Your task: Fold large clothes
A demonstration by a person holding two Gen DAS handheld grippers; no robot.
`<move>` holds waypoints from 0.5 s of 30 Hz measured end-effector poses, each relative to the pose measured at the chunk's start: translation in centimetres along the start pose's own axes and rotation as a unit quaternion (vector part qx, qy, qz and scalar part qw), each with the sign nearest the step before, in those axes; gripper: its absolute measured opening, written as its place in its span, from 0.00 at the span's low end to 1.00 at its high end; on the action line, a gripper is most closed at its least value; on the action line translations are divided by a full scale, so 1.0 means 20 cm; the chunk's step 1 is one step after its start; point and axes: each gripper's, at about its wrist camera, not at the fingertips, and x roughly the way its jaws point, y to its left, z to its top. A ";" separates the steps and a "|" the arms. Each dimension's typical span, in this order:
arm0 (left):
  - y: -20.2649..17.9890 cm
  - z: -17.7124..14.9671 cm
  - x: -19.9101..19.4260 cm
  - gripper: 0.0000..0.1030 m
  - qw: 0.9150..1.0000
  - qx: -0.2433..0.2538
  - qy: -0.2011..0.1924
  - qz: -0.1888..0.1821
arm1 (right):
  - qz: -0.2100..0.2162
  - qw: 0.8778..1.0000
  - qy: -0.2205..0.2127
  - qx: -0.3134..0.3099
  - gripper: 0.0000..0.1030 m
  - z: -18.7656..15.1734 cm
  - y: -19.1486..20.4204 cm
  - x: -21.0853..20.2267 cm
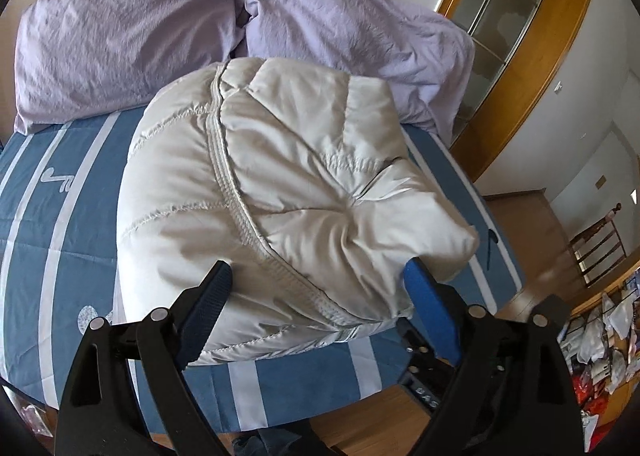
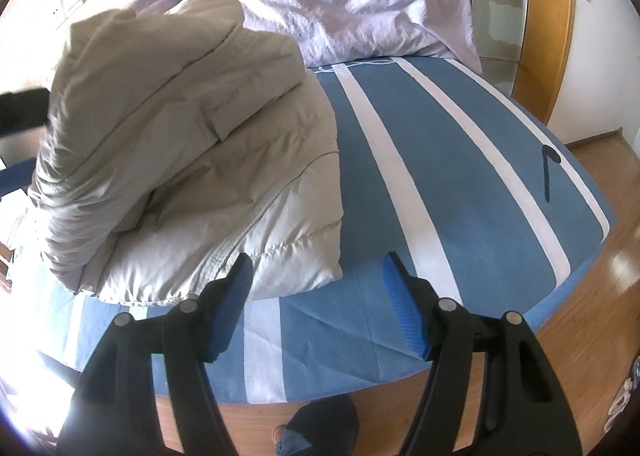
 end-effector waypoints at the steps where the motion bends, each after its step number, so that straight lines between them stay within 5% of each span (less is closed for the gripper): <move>1: -0.01 0.00 0.01 0.86 1.000 0.002 0.001 0.003 | 0.000 1.000 0.000 0.002 0.65 0.00 -0.01 -0.01; 15: -0.05 -0.05 0.27 0.89 0.999 0.030 0.043 0.016 | -0.027 0.999 0.006 0.021 0.65 0.04 -0.15 -0.02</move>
